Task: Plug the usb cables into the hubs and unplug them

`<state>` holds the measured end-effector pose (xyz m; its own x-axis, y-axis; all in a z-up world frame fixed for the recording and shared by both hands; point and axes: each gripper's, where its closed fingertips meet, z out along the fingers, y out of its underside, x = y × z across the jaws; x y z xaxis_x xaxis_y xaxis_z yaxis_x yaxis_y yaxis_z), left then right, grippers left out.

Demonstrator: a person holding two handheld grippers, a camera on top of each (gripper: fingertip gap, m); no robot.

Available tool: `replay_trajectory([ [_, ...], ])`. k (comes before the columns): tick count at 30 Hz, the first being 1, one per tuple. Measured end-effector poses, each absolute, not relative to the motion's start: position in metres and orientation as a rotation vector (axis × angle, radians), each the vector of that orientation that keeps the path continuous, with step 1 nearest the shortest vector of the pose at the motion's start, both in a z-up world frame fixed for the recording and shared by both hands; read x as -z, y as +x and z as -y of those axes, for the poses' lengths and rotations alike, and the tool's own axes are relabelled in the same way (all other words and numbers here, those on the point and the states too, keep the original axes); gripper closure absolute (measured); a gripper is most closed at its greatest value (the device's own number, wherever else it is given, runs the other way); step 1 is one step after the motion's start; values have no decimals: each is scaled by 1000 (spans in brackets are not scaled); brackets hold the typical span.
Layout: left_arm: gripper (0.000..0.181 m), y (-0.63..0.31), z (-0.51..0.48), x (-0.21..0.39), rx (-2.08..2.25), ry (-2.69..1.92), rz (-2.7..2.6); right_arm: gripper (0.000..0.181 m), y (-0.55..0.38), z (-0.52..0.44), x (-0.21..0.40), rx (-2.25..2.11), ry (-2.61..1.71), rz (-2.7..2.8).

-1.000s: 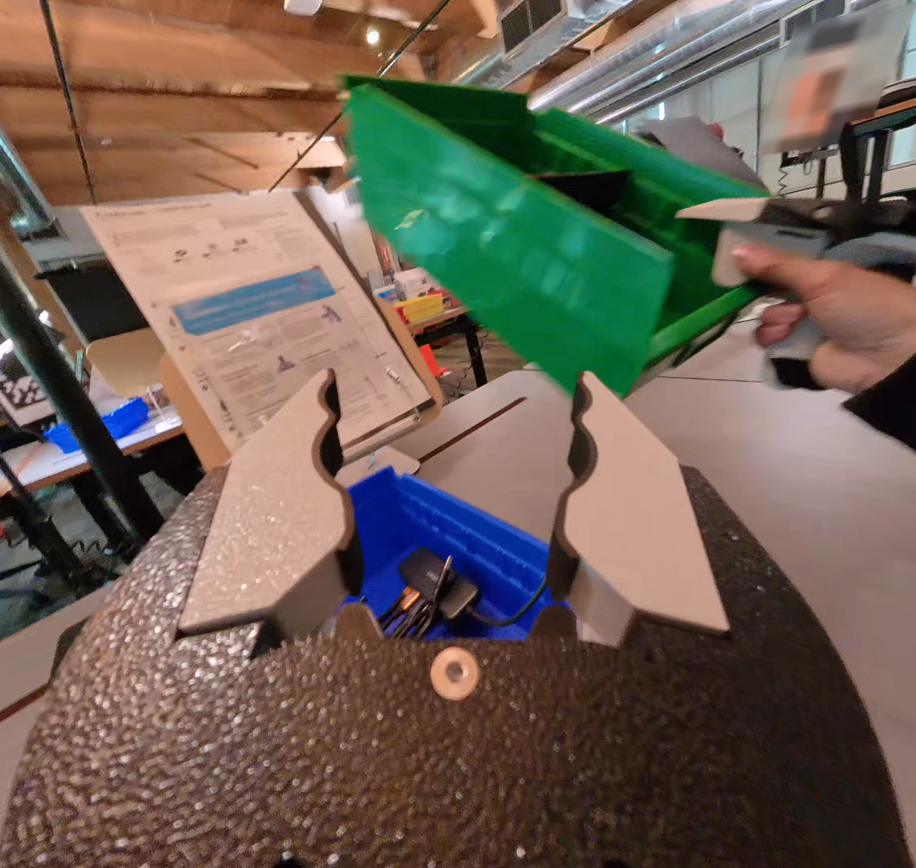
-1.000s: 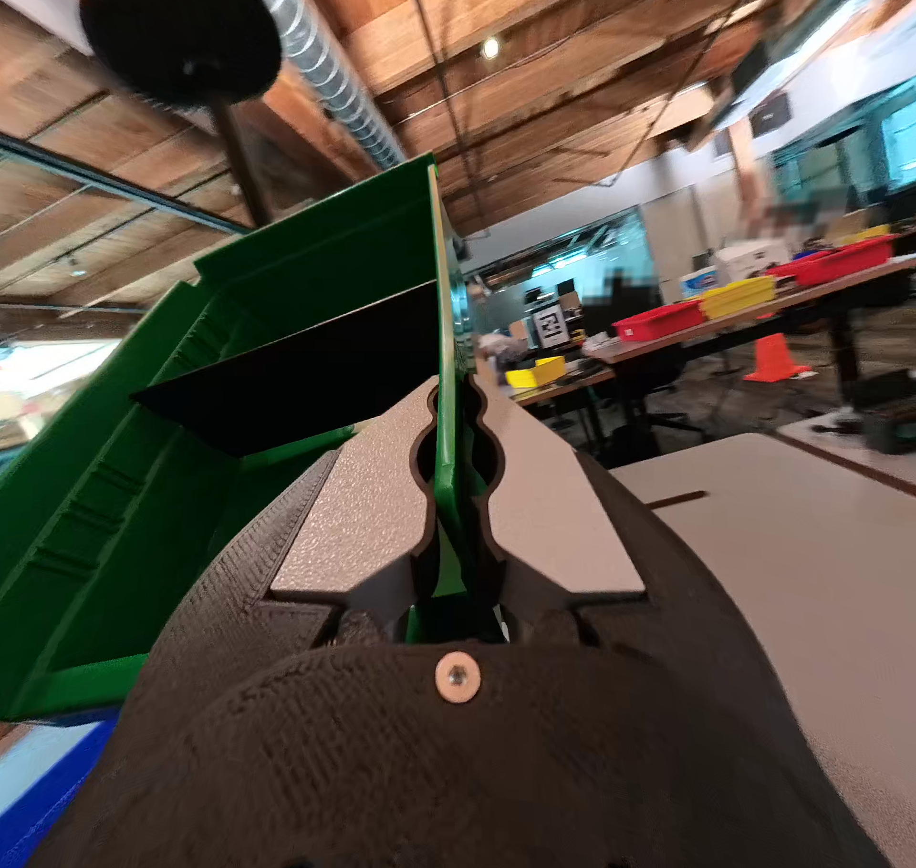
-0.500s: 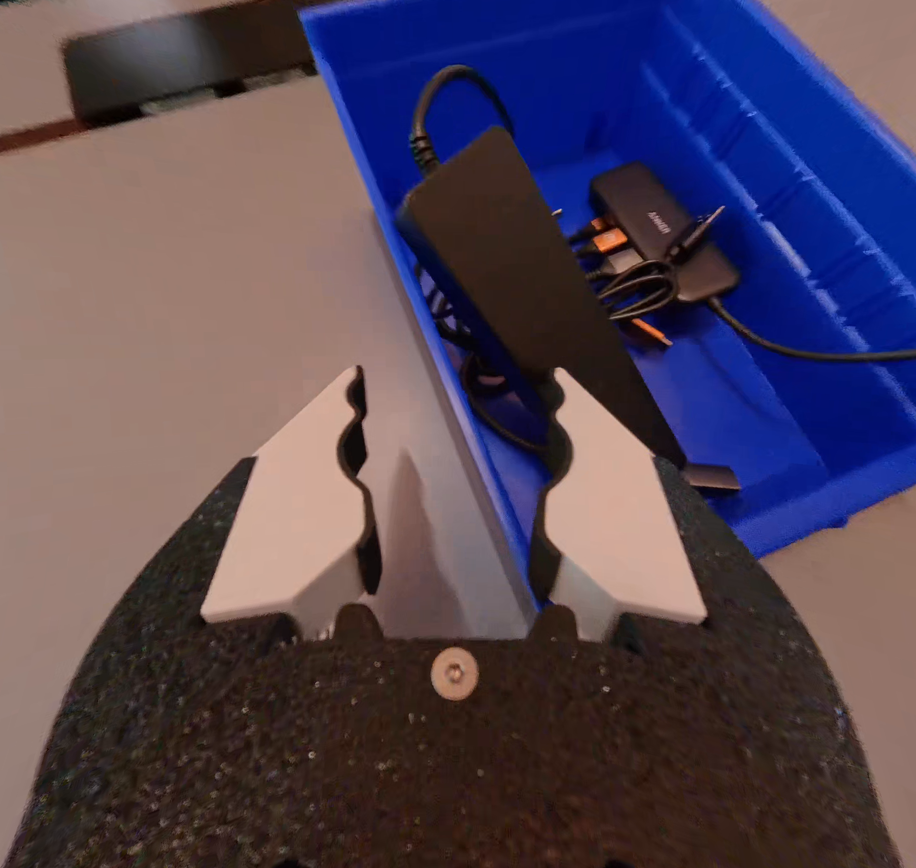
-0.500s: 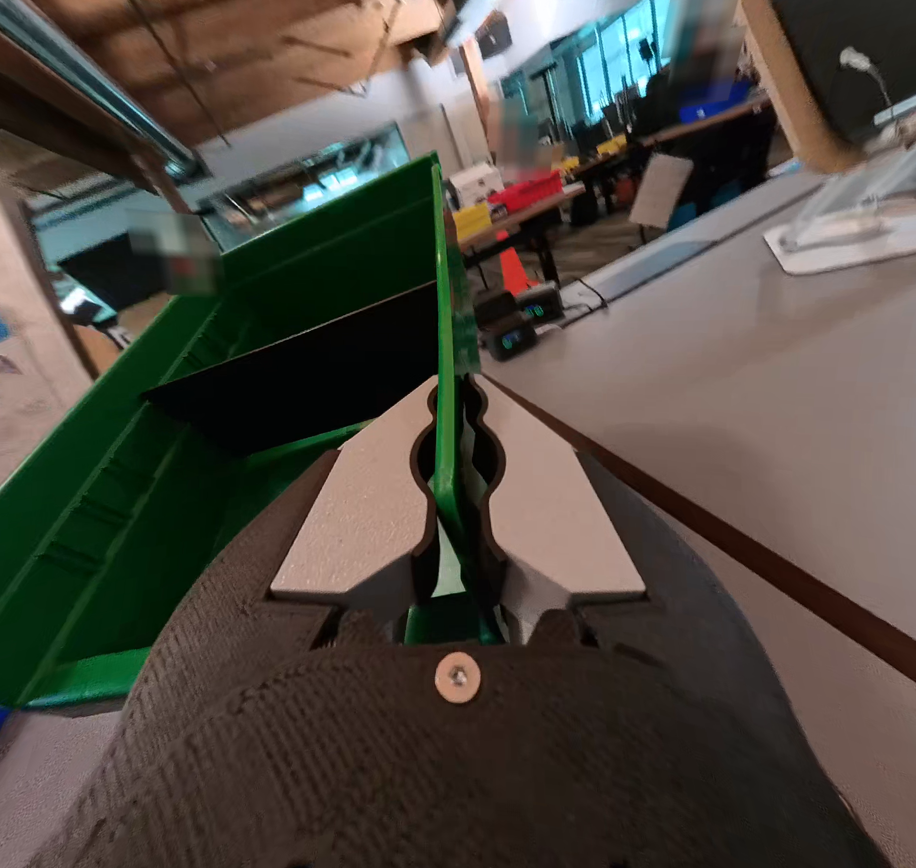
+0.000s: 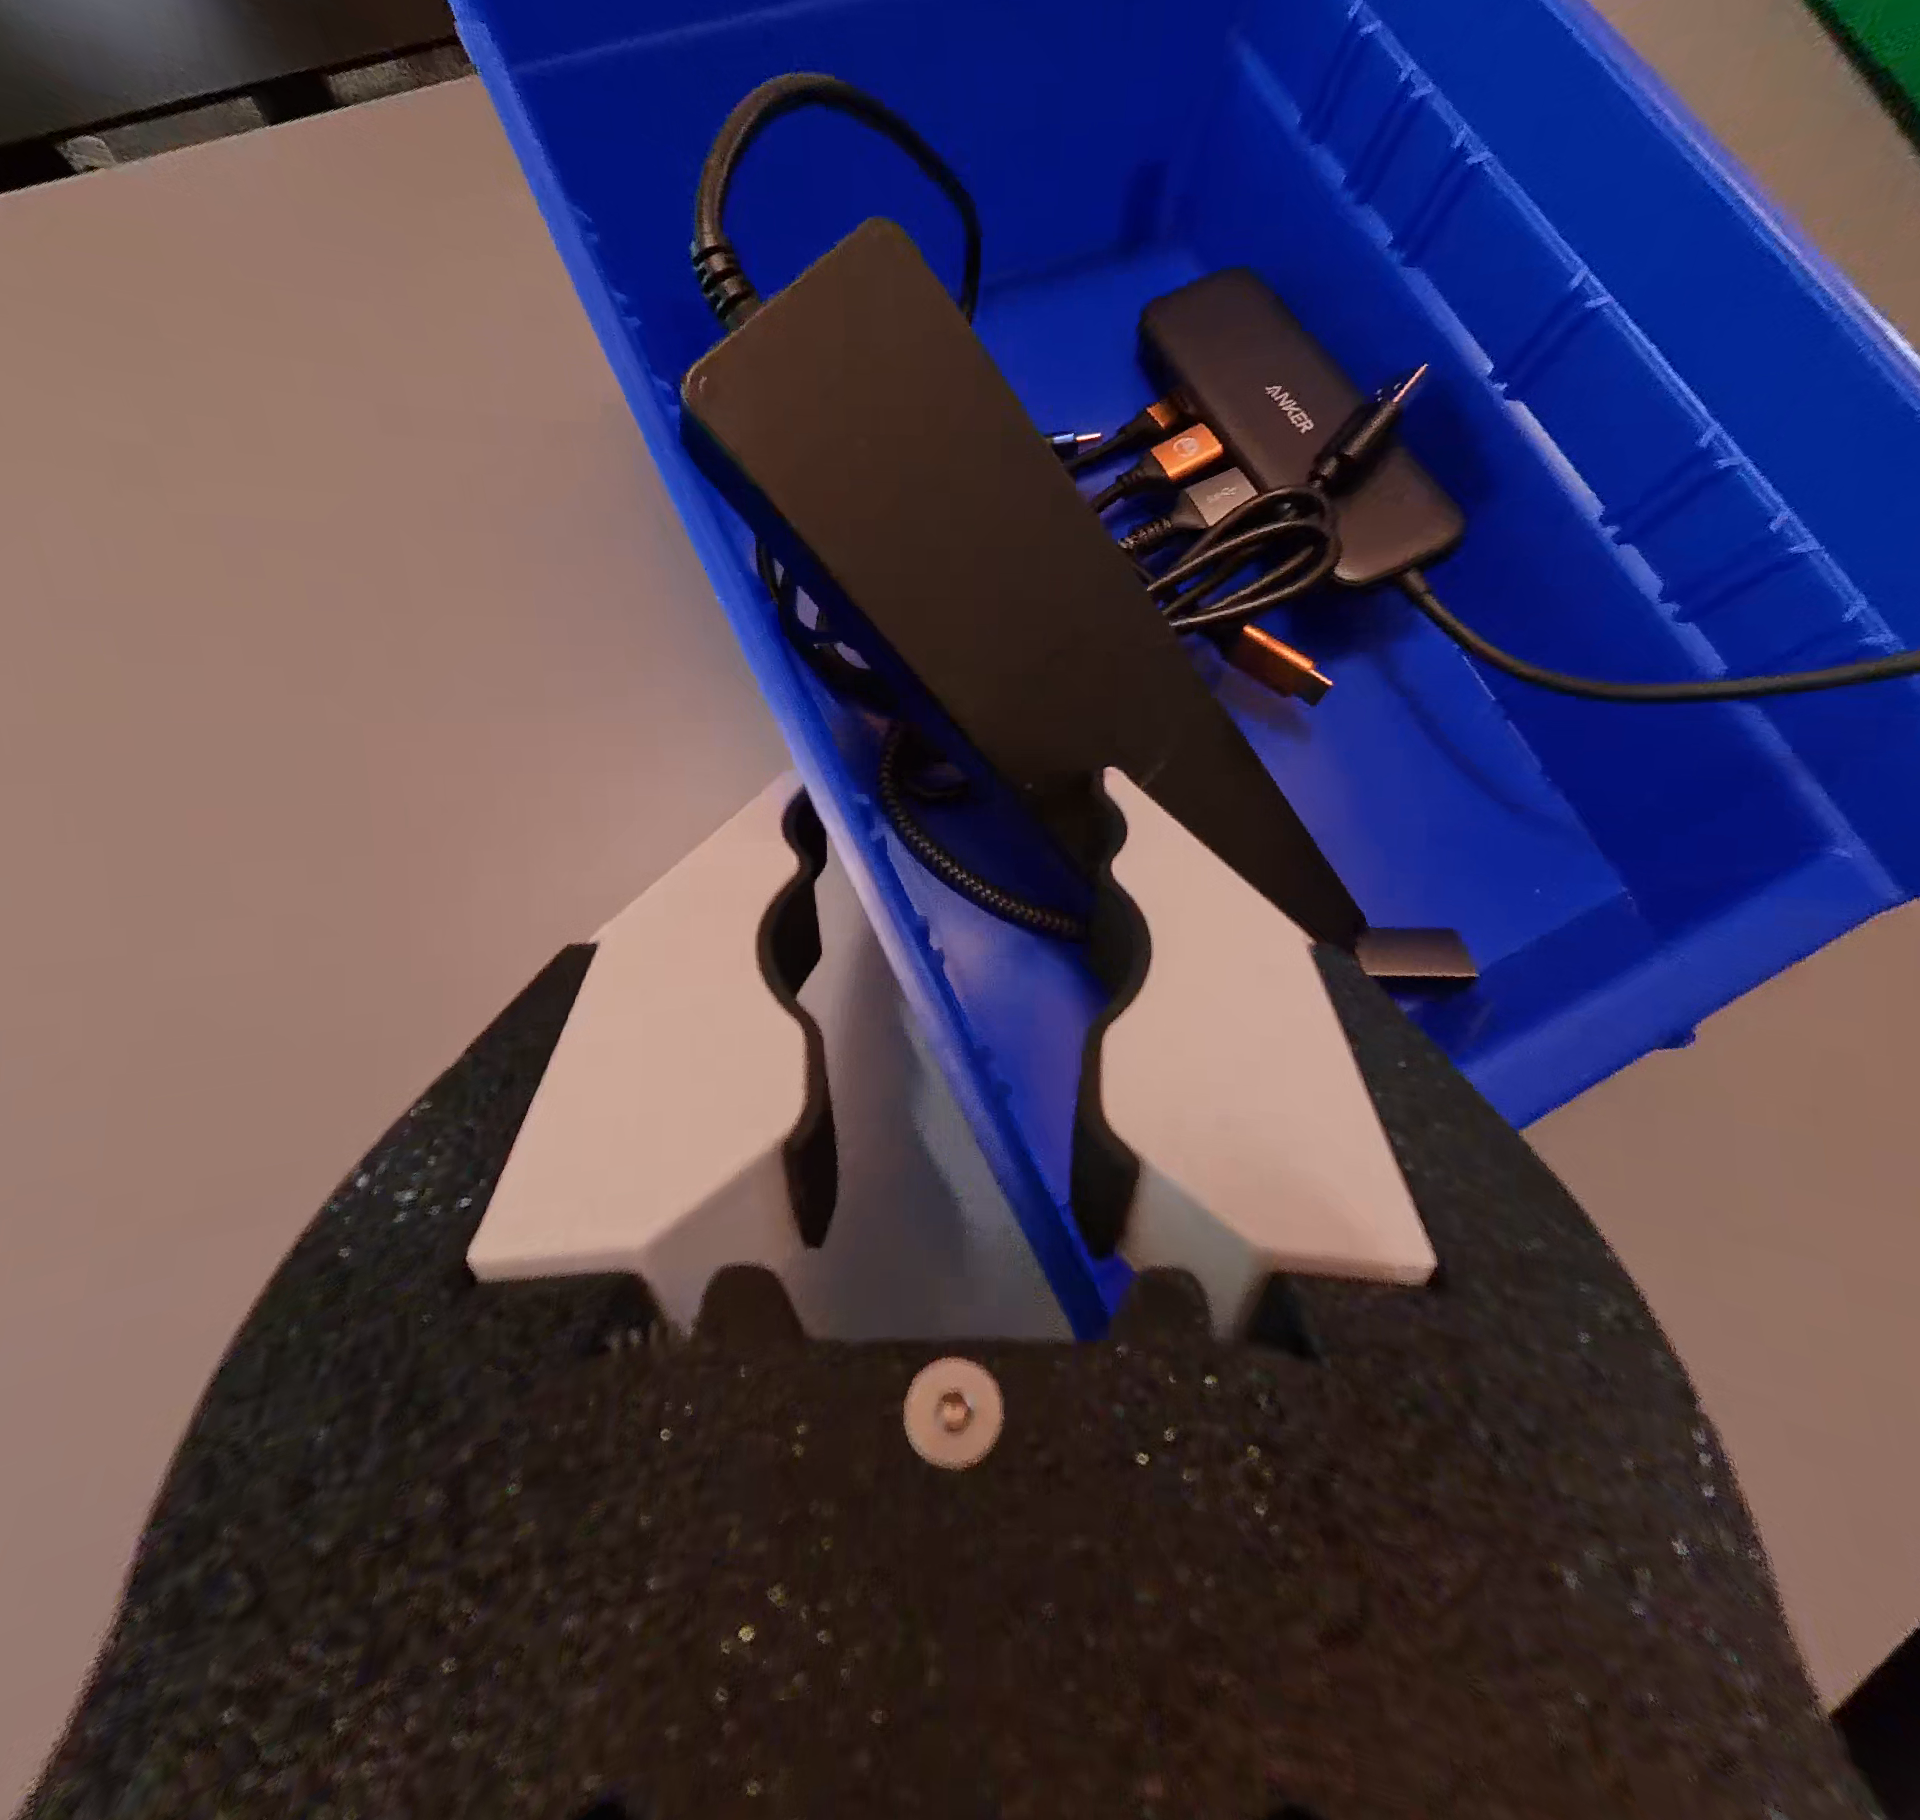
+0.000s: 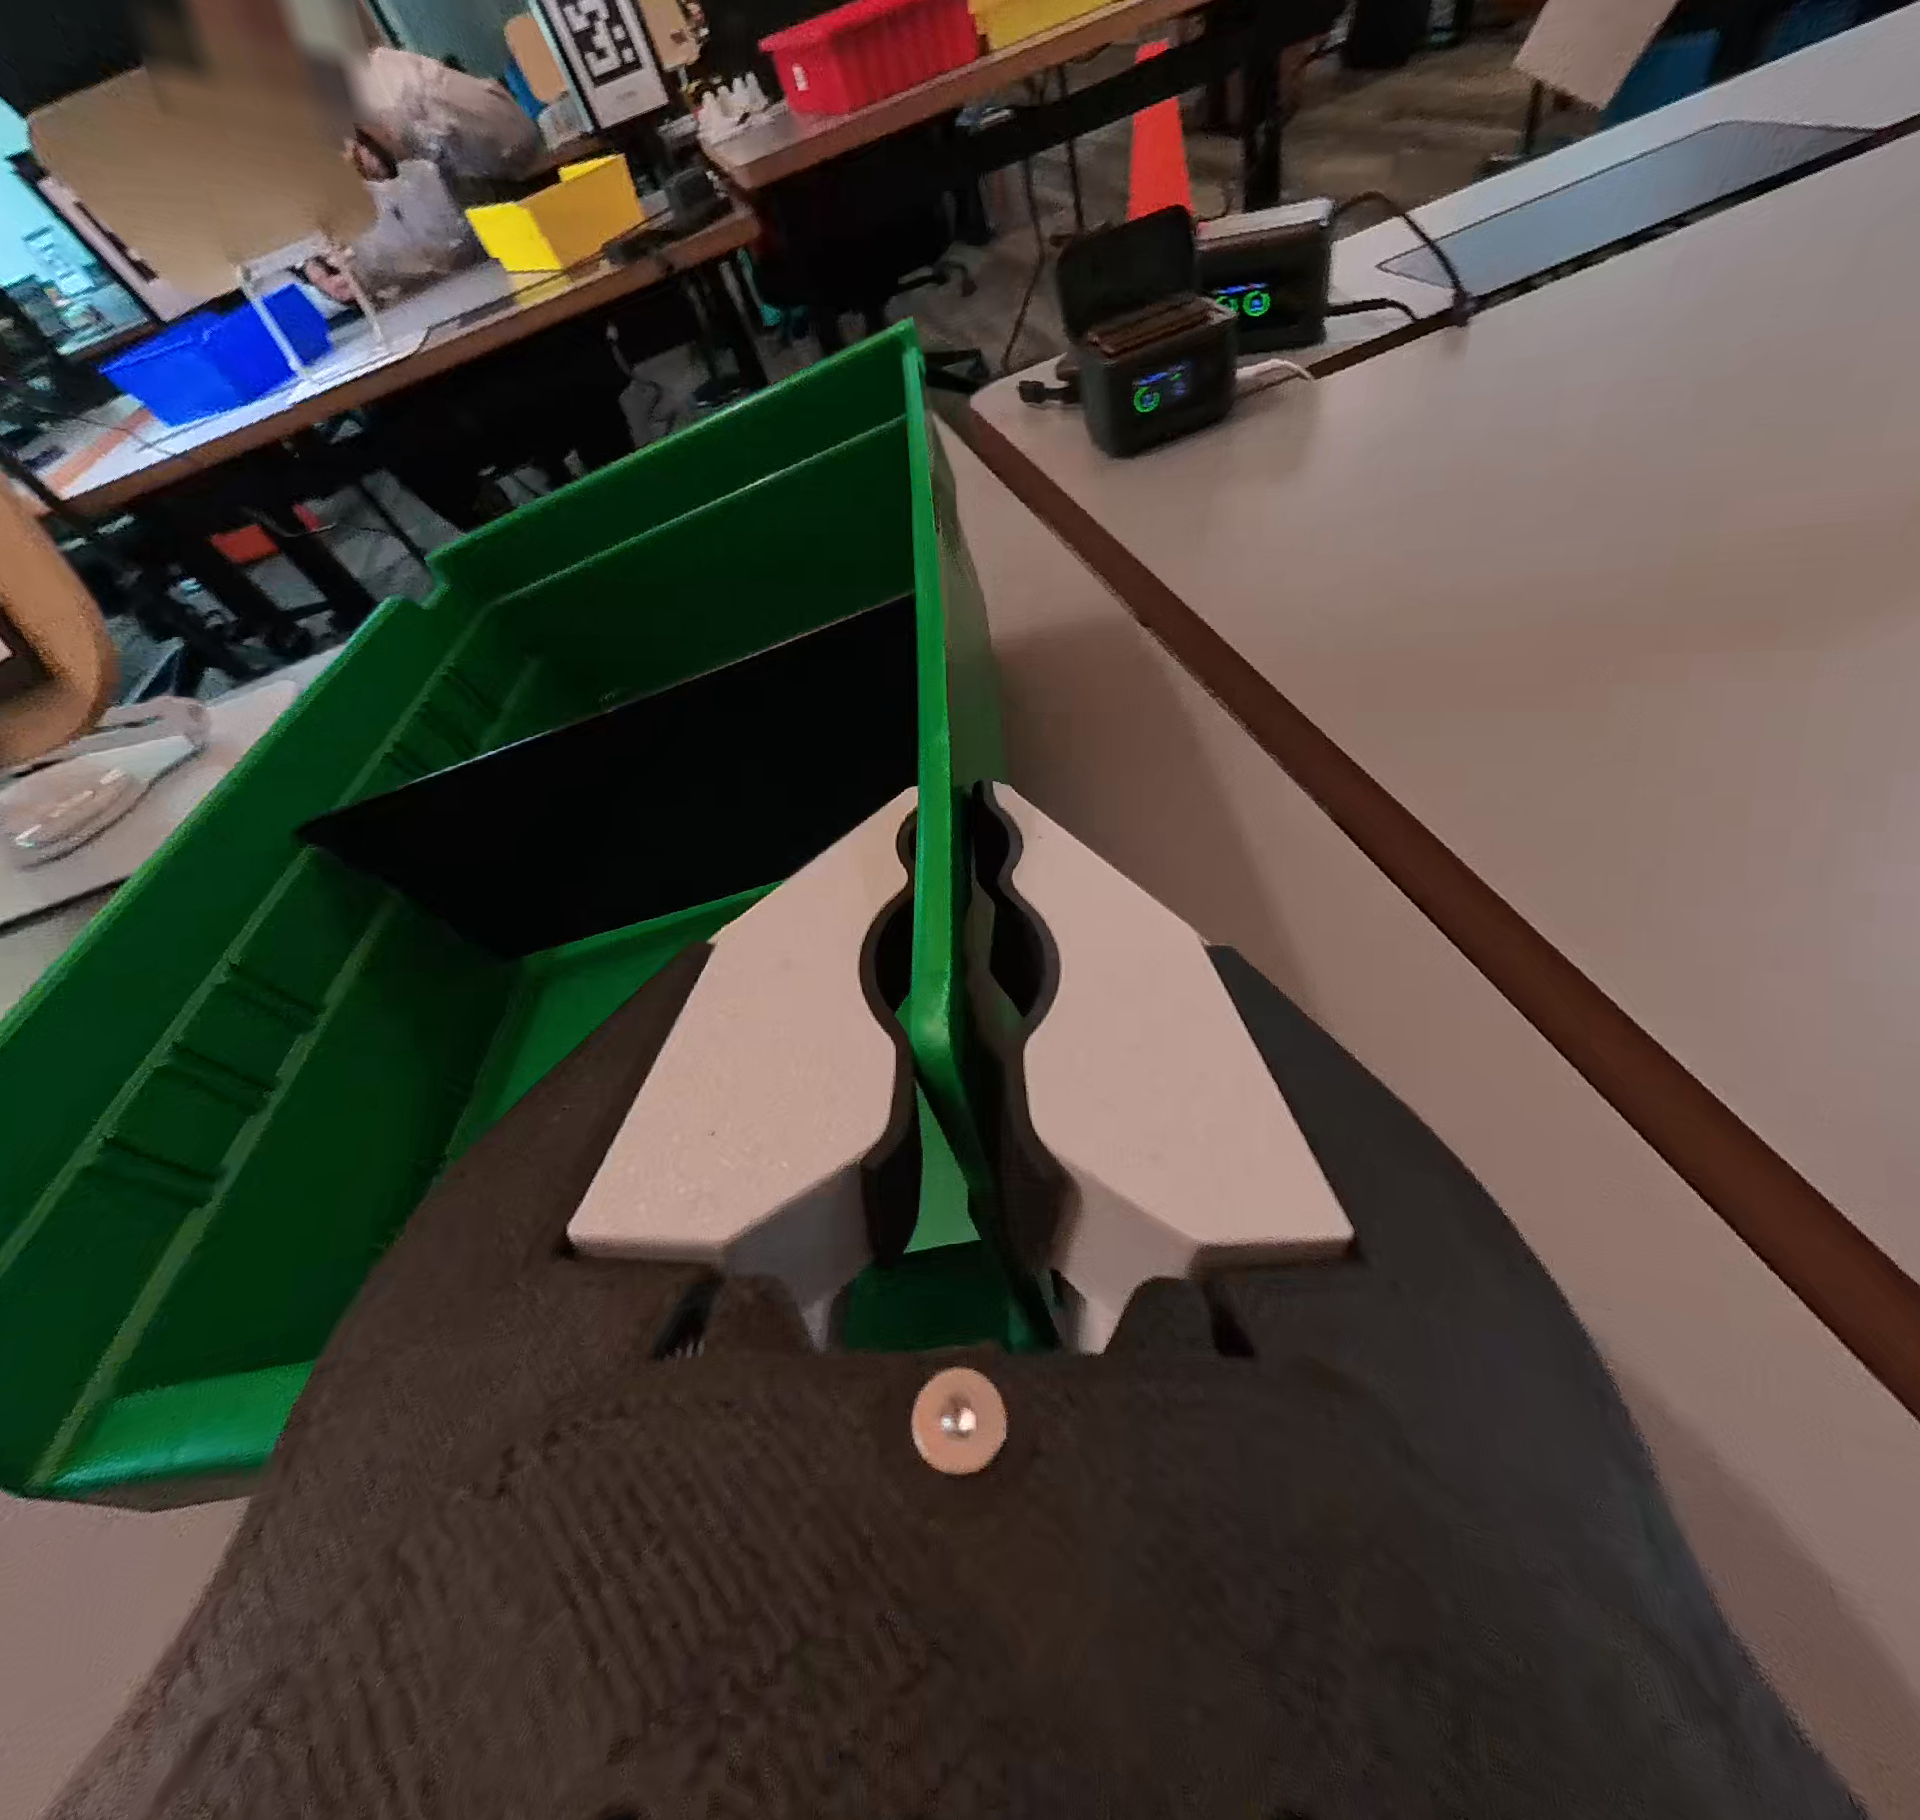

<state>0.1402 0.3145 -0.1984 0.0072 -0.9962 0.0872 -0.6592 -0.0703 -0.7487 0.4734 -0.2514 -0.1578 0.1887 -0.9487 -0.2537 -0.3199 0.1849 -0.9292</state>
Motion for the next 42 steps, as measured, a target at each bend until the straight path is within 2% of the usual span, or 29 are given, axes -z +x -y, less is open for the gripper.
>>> replay_trajectory([
  [11, 134, 116, -313, 188, 940, -1826, -1764, 177, 513, 217, 182, 565, -1518, -1261],
  [12, 137, 118, -313, 193, 926, -1844, -1768, 169, 513, 221, 178, 620, -1507, -1276],
  [15, 158, 124, -325, 212, 677, -1839, -1769, 128, 500, 234, 152, 827, -1470, -1284],
  [17, 172, 128, -344, 212, 464, -1783, -1702, 113, 479, 221, 127, 942, -1480, -1181],
  [20, 176, 133, -351, 211, 550, -1810, -1678, 107, 448, 174, 107, 966, -1534, -985],
  [24, 178, 127, -377, 210, 563, -1863, -1606, 99, 419, 91, 95, 678, -1625, -769],
  [30, 177, 117, -446, 210, 495, -1946, -1425, 99, 397, 36, 109, 513, -1669, -632],
  [36, 174, 117, -509, 209, 490, -1965, -1433, 104, 372, 5, 97, 445, -1623, -528],
  [39, 153, 106, -531, 167, 252, -1852, -1323, 102, 352, -16, 94, 364, -1640, -459],
  [42, 134, 119, -513, 129, 259, -1782, -1237, 104, 340, -32, 96, 350, -1645, -422],
])
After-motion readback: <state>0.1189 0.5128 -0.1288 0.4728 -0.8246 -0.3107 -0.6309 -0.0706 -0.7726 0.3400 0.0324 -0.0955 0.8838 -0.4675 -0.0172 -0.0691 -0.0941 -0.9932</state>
